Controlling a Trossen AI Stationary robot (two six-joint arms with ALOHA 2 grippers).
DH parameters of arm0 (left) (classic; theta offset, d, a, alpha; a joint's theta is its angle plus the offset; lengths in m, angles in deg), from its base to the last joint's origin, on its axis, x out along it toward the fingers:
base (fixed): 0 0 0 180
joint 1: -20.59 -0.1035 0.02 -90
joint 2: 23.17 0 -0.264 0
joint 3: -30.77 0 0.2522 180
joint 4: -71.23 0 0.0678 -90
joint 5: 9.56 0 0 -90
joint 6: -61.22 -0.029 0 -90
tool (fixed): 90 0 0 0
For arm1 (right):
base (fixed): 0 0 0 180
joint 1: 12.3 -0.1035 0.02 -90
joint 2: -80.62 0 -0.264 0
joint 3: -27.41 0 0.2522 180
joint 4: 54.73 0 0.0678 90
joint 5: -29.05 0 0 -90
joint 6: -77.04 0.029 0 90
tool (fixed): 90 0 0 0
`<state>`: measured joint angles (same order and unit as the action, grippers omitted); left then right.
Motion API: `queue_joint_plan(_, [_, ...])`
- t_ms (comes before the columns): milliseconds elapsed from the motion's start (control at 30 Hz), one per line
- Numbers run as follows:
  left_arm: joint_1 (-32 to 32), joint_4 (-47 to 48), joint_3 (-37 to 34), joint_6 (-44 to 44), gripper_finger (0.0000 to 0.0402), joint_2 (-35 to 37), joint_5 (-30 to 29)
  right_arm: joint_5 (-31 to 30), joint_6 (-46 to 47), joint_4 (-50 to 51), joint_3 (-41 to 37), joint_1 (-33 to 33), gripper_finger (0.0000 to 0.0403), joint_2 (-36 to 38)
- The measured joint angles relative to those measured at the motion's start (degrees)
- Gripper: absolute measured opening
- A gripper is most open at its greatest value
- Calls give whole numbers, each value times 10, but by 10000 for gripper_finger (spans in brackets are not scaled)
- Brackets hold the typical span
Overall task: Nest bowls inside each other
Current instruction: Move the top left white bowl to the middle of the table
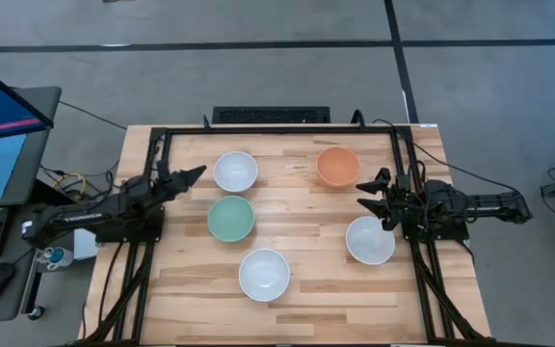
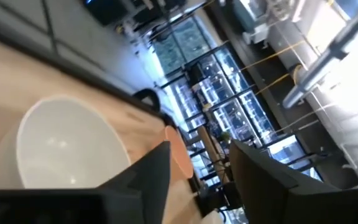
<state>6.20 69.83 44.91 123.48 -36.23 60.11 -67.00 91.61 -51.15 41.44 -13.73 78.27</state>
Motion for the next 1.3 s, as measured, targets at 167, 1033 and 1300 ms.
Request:
queue_joint_plan(167, [0, -20, 0, 35, 183, -27, 1, 0, 0, 0, 0, 0, 260, 0])
queue_joint_plan(1033, [1, -82, 0, 36, 185, -32, 16, -153, 142, -211, 12, 36, 260, 2])
queue_joint_plan(1300, [1, 42, 76, 15, 185, -74, 56, -158, 238, 202, 129, 51, 260, -74])
